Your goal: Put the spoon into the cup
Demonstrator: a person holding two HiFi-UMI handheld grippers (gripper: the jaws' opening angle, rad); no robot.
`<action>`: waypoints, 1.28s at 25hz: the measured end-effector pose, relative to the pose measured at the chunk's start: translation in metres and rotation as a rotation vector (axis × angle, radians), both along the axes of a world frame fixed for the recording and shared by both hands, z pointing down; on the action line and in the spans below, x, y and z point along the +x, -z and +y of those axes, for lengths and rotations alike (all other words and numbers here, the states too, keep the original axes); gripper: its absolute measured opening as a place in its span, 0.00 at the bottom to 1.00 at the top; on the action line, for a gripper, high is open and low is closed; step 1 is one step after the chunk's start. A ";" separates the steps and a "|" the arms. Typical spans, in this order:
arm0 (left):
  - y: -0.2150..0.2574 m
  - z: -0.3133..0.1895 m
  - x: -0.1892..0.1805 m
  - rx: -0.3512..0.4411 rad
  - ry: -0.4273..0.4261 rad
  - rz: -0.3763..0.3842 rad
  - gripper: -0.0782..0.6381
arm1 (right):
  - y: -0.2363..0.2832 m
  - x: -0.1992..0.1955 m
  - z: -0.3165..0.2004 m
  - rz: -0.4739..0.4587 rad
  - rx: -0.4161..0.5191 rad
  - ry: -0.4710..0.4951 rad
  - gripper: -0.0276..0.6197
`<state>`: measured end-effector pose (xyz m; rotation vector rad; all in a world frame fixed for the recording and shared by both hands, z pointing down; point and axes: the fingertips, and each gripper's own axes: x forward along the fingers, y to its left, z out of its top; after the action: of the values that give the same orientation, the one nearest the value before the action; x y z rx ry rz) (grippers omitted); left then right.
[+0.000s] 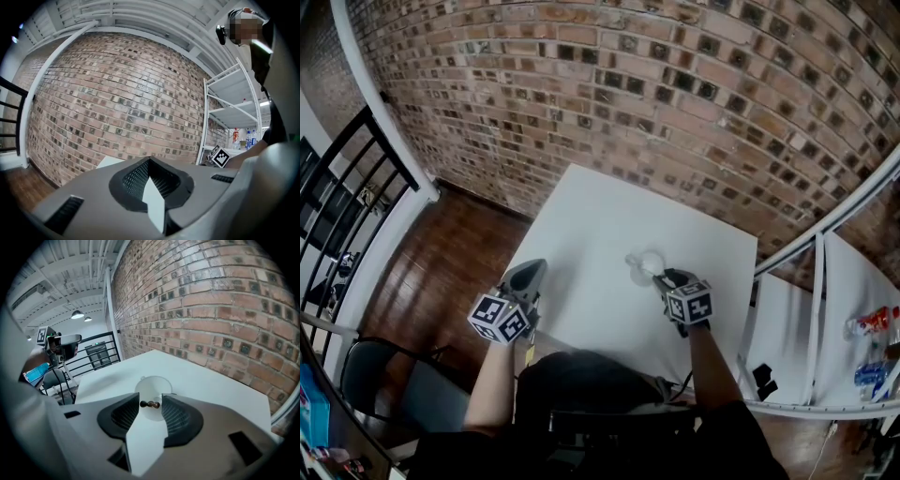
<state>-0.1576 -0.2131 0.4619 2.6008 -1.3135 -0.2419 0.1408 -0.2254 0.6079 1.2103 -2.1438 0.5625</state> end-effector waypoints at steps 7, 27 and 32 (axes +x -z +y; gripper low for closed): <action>0.004 -0.001 0.004 0.012 -0.014 0.004 0.11 | 0.009 0.001 0.003 -0.008 0.050 -0.015 0.34; 0.030 -0.001 0.057 0.075 -0.193 0.000 0.11 | 0.138 0.083 0.059 -0.216 0.479 -0.353 0.05; 0.029 0.000 0.075 0.076 -0.250 -0.010 0.11 | 0.148 0.126 0.090 -0.354 0.521 -0.530 0.05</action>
<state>-0.0827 -0.2129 0.4330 2.7986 -0.9859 -0.2408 0.2671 -0.1356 0.4595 2.1393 -2.3395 0.4695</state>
